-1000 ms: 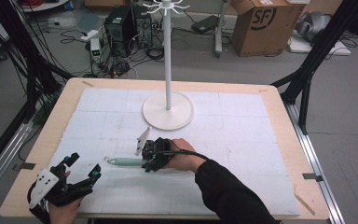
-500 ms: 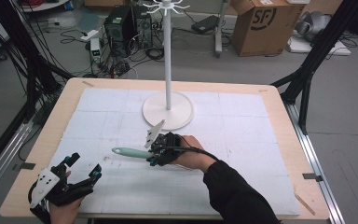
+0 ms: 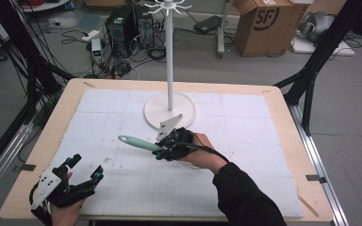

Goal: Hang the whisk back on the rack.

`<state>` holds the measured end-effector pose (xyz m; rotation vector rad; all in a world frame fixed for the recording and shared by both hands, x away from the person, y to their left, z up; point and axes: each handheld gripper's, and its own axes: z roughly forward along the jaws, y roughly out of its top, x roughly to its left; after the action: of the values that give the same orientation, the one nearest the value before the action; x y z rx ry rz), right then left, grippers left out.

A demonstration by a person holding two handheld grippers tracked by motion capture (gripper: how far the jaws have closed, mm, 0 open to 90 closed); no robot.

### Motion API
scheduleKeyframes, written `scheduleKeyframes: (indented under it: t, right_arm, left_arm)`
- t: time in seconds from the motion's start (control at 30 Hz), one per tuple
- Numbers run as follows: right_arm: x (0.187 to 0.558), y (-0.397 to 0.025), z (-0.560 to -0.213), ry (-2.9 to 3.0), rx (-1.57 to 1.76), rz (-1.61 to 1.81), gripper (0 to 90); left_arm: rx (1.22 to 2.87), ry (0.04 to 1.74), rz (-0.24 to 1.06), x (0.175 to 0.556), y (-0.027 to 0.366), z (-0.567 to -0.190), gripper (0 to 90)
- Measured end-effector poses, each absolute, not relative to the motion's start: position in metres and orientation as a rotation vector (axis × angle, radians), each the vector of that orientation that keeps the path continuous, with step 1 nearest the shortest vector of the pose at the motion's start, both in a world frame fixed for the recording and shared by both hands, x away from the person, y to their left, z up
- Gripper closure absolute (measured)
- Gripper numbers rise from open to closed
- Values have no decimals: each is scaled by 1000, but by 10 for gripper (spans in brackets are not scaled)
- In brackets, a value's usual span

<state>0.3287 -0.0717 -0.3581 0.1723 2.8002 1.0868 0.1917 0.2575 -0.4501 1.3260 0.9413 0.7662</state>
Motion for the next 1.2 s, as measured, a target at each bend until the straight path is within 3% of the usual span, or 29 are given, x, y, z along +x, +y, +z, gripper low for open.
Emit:
scheduleKeyframes:
  t: [1.2]
  right_arm:
    - [368,-129,-286,2660,379,1507,692]
  left_arm:
    - [1329,942,764,192,257,-450,109]
